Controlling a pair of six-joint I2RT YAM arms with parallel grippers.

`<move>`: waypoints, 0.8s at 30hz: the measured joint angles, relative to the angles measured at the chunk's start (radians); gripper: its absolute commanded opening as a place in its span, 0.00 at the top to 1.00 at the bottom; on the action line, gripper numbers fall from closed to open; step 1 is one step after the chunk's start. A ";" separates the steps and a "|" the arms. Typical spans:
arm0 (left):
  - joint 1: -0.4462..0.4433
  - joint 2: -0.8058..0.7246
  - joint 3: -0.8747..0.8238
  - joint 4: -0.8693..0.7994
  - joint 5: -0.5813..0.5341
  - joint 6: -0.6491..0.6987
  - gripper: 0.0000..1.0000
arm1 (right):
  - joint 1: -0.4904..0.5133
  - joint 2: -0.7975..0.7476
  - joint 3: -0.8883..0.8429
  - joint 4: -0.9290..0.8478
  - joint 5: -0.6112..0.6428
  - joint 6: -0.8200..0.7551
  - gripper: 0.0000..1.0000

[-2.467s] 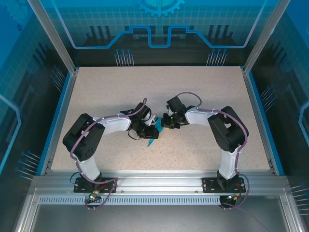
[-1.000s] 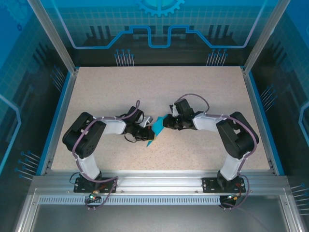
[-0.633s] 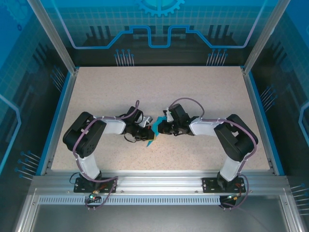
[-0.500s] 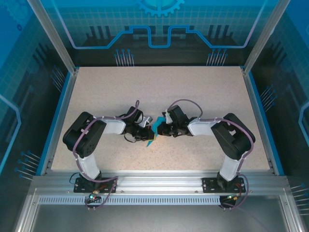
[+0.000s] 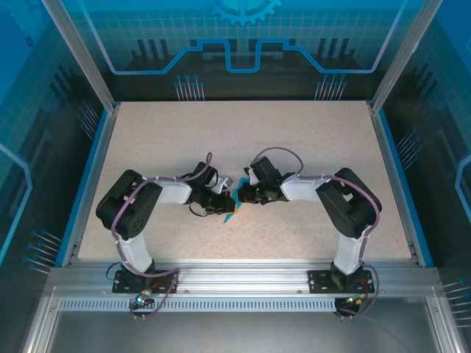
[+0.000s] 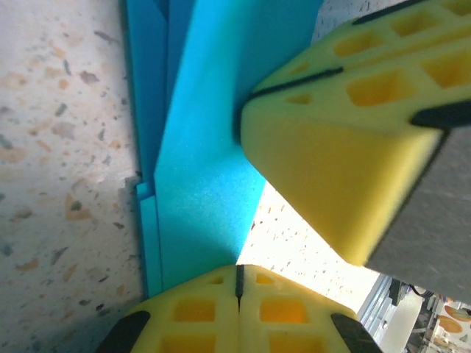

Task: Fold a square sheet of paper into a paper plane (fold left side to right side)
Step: Fold the wing for the fifth time at the center of the table.

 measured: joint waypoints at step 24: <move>0.003 0.000 0.000 0.001 0.000 0.001 1.00 | -0.097 0.018 0.022 -0.037 -0.019 -0.074 0.92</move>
